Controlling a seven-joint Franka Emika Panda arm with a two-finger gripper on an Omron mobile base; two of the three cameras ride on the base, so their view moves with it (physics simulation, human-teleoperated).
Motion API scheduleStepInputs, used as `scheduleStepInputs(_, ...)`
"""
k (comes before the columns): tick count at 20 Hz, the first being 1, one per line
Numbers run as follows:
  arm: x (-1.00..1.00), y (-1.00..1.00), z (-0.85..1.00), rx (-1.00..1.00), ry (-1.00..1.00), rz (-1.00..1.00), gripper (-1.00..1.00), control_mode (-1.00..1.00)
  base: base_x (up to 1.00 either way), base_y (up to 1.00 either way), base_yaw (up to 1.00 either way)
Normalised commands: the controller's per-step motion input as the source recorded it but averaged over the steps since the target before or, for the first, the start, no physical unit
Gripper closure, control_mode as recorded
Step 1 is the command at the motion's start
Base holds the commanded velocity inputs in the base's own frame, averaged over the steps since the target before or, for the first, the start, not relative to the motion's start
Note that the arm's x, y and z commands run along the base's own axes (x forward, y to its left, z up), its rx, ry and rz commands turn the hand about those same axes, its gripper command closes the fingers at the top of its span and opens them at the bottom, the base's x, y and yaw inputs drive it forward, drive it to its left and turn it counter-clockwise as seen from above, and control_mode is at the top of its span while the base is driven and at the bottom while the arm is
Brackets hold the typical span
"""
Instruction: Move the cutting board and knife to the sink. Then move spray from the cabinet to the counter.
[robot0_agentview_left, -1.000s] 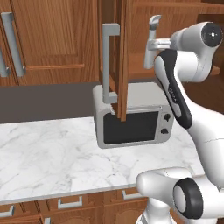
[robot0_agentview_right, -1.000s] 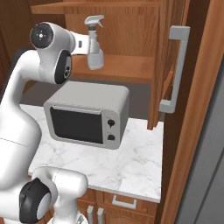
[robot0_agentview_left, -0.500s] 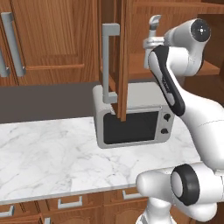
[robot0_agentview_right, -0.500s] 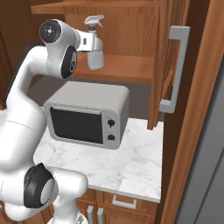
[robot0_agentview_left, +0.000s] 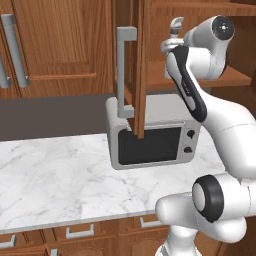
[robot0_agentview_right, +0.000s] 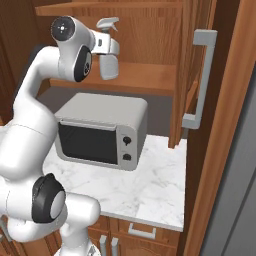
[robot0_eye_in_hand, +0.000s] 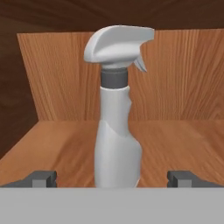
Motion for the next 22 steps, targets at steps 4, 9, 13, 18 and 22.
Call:
scheduleStepInputs(4, 0.08, 0.00, 0.00, 0.00, -0.12, 0.00, -1.00, -1.00, 0.00, 0.00, 0.00)
scheduleStepInputs(9, 0.19, 0.00, 0.00, 0.00, -0.05, 0.00, -1.00, -1.00, 0.00, 0.00, 0.00)
scheduleStepInputs(13, 0.29, 0.00, 0.00, 0.00, 0.00, 0.00, -1.00, -1.00, 0.00, 0.00, 0.00)
scheduleStepInputs(18, 0.36, 0.00, 0.00, 0.00, 0.00, 0.00, -1.00, -1.00, 0.00, 0.00, 0.00)
scheduleStepInputs(22, 0.35, 0.00, 0.00, 0.00, 0.00, 0.00, -1.00, -1.00, 0.00, 0.00, 0.00)
